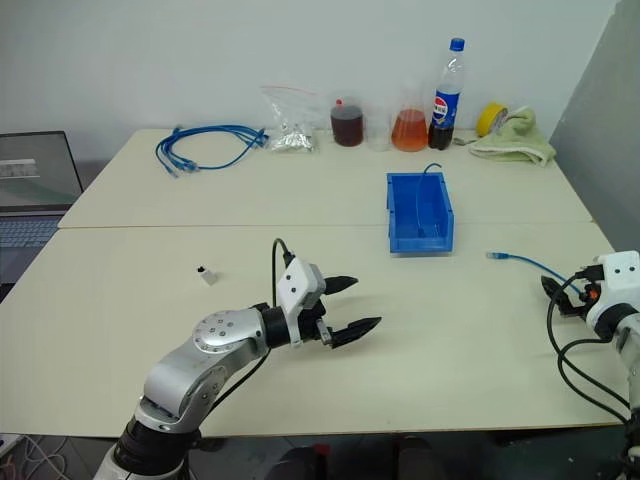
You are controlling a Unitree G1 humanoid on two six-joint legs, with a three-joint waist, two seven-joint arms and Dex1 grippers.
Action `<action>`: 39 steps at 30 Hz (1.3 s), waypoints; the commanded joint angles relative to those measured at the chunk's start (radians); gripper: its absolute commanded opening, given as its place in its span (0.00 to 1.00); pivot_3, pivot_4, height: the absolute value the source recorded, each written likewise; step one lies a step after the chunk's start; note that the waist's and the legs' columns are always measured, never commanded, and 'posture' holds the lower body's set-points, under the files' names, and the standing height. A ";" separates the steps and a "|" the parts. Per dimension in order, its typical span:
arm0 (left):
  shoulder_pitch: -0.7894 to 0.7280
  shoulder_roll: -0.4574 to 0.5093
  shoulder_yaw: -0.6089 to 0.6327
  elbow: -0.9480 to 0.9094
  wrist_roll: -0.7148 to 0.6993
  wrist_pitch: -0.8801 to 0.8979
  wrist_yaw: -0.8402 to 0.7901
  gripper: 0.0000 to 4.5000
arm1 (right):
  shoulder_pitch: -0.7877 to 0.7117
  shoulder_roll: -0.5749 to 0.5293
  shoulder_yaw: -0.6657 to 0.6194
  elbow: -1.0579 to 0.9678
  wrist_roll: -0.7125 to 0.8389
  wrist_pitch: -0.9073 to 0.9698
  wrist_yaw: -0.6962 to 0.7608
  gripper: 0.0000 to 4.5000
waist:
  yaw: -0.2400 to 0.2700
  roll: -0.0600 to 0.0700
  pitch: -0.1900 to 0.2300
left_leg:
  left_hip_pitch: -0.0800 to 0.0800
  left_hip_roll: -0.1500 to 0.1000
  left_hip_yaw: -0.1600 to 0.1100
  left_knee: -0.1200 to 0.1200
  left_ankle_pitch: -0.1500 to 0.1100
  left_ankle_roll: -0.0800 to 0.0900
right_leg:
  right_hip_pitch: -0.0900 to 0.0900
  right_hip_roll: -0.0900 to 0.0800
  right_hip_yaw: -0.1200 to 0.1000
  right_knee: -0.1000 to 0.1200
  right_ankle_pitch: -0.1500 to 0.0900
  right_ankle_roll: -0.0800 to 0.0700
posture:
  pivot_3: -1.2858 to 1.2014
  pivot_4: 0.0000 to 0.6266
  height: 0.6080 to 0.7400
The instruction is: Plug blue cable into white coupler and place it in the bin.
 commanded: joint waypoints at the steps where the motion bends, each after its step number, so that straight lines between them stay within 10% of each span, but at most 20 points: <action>1: -0.015 -0.009 -0.009 -0.049 -0.013 0.000 0.002 1.00 | -0.127 -0.031 0.021 0.199 -0.033 -0.041 0.054 0.99 | -0.002 0.000 0.000 | 0.000 0.000 0.000 0.000 0.000 0.000 | 0.000 0.000 0.000 0.000 0.000 0.000 | 0.52 0.24 1.00; 12: -0.036 -0.020 -0.019 -0.042 -0.016 -0.001 -0.009 1.00 | -0.406 -0.065 0.109 0.680 -0.148 -0.106 0.149 0.99 | 0.000 0.000 0.000 | -0.001 0.000 0.002 0.000 0.000 -0.001 | 0.000 -0.001 0.001 -0.002 0.000 0.000 | 0.52 0.24 1.00; 32: -0.008 0.039 -0.011 -0.043 -0.020 -0.006 -0.073 1.00 | -0.389 -0.087 0.254 0.656 -0.271 -0.255 0.402 0.03 | -0.004 -0.001 0.000 | 0.001 0.000 0.002 0.001 0.002 -0.004 | 0.001 0.000 0.001 -0.002 0.000 0.000 | 0.52 0.24 1.00; 39: 0.019 0.073 0.002 -0.046 -0.023 -0.016 -0.098 1.00 | -0.313 -0.091 0.262 0.503 -0.255 -0.337 0.470 0.01 | -0.003 -0.001 0.000 | 0.000 0.000 0.002 0.000 0.002 -0.004 | 0.001 0.000 0.001 -0.002 0.000 0.000 | 0.52 0.24 1.00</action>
